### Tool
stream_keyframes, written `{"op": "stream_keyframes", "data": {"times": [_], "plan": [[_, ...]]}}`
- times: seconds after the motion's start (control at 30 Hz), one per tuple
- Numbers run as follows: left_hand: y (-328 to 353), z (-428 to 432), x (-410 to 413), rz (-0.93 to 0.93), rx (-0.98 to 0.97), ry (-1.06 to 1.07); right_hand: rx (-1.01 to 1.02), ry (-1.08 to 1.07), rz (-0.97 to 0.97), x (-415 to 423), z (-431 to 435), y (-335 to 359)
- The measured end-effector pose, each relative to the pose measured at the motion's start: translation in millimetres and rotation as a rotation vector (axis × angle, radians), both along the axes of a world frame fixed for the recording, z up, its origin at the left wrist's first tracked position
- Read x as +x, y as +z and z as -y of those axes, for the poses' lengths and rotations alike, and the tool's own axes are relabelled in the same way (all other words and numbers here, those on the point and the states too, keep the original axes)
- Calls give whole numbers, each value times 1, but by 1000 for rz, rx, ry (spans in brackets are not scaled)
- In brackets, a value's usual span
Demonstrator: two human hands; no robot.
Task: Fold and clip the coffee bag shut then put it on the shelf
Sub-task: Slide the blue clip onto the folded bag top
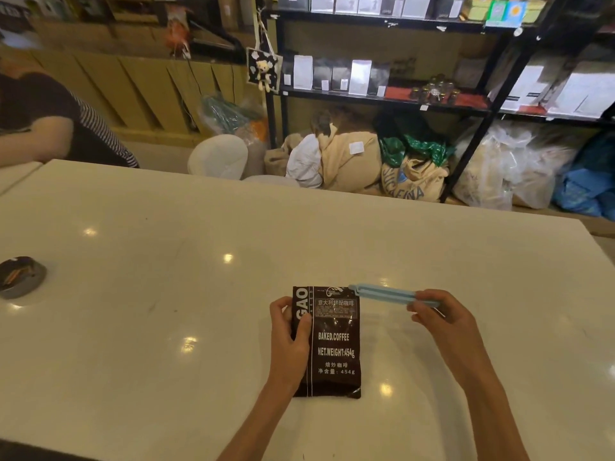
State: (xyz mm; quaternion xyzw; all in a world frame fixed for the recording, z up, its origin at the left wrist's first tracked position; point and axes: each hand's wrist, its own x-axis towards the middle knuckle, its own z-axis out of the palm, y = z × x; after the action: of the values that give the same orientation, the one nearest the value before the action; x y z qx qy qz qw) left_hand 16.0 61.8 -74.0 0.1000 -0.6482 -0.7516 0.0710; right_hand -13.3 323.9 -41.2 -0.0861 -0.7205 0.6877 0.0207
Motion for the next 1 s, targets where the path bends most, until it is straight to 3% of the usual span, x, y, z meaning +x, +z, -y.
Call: {"op": "stream_keyframes", "data": {"times": [0.37, 0.53, 0.67, 1.0], "plan": [[1, -1, -1, -9, -24, -11, -44, -46, 110, 3, -4, -16], [-1, 0, 0, -23, -32, -10, -42, 90, 207, 4, 17, -9], [-2, -1, 0, -14, -64, 8, -75, 203, 220, 0, 53, -1], [1, -6, 1, 22, 0, -9, -104, 189, 180, 0, 77, 10]]}}
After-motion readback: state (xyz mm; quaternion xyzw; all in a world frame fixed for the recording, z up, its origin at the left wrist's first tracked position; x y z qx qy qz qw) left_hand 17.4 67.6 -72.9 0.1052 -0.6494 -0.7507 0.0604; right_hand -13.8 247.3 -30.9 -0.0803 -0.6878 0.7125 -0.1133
